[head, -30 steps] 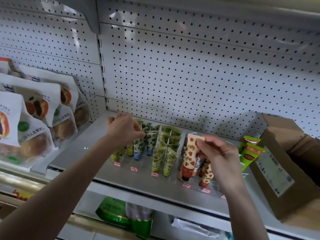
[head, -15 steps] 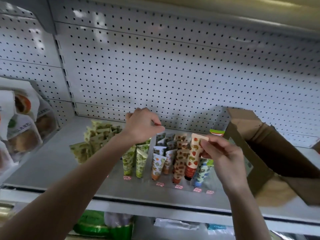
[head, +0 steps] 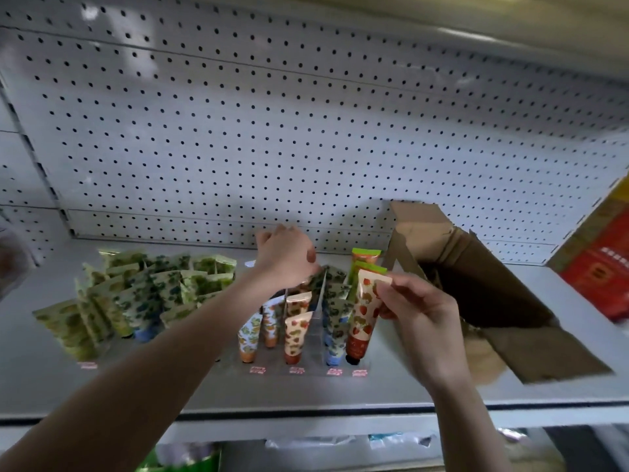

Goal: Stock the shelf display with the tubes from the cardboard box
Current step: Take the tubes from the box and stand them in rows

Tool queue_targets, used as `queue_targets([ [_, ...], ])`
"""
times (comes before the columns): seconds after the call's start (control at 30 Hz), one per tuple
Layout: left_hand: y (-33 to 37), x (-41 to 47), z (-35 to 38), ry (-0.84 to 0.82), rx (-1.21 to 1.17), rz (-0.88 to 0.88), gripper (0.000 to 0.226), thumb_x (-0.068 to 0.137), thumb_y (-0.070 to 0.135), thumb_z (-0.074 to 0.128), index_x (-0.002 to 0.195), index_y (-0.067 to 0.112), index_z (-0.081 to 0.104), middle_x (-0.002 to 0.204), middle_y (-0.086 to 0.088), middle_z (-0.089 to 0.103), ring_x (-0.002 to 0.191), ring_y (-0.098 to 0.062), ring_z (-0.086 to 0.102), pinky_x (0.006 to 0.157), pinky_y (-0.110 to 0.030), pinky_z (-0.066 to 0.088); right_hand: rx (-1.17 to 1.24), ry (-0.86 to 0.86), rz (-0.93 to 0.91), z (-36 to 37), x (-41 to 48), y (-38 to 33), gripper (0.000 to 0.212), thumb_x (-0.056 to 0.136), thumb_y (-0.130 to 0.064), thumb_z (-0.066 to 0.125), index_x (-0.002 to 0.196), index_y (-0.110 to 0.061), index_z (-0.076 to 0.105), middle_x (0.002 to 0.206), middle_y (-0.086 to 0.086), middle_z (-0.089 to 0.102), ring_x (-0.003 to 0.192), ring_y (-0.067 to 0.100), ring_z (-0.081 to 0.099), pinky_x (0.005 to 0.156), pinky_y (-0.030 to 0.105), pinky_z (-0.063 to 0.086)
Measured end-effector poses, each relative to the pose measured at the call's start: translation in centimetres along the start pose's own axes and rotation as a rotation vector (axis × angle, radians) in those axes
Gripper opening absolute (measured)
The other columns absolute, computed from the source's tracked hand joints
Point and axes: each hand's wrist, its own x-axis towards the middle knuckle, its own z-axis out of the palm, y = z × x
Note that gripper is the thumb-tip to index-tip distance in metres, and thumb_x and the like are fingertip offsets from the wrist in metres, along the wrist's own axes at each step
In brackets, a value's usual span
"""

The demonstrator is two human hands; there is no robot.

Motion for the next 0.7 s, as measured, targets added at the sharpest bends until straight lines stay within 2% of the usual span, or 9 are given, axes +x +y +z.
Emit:
queue_targets([
  [0.2,0.8,0.7,1.4,0.023,0.146,-0.011,0.027,0.083,0.046,0.062,0.085,0.02,0.07,0.103,0.001,0.056,0.106,-0.02,0.044,0.089,-0.037,0.025,-0.013,-0.012,0.023,-0.8,0.2,0.3,0.016,0.085,-0.003,0.062,0.08,-0.016,0.071,0.075,-0.002,0.069,0.068,0.007,0.06,0.062,0.02,0.048],
  [0.4,1.0,1.0,1.8,0.045,0.136,-0.005,0.021,0.086,0.038,0.061,0.087,0.019,0.071,0.102,0.001,0.057,0.107,-0.021,0.043,0.085,-0.036,0.023,-0.018,-0.023,0.047,-0.9,0.5,0.5,0.012,0.085,-0.004,0.062,0.082,-0.011,0.071,0.075,-0.002,0.069,0.069,0.006,0.061,0.063,0.021,0.048],
  [0.5,1.0,1.0,0.8,0.117,0.093,0.012,0.017,0.086,0.033,0.062,0.082,0.021,0.073,0.096,0.002,0.058,0.107,-0.021,0.045,0.088,-0.036,0.025,0.005,-0.026,0.044,-0.7,0.6,0.3,0.011,0.085,-0.002,0.062,0.082,-0.009,0.07,0.073,-0.003,0.069,0.067,0.003,0.061,0.062,0.017,0.048],
  [0.6,0.7,0.8,-1.2,0.219,0.066,0.032,0.022,0.085,0.03,0.061,0.071,0.018,0.072,0.092,0.002,0.059,0.1,-0.02,0.047,0.08,-0.033,0.022,0.009,-0.036,0.038,-0.4,0.8,0.1,0.01,0.085,-0.003,0.062,0.082,-0.009,0.07,0.072,-0.005,0.069,0.068,0.002,0.061,0.063,0.017,0.048],
  [0.7,0.0,0.3,-3.8,0.319,-0.022,0.018,0.021,0.085,0.032,0.061,0.076,0.017,0.074,0.098,0.001,0.062,0.101,-0.019,0.047,0.076,-0.031,0.018,-0.002,-0.043,0.03,0.2,0.9,-0.1,0.011,0.085,-0.004,0.064,0.081,-0.012,0.07,0.072,-0.006,0.069,0.068,0.002,0.062,0.066,0.022,0.049],
])
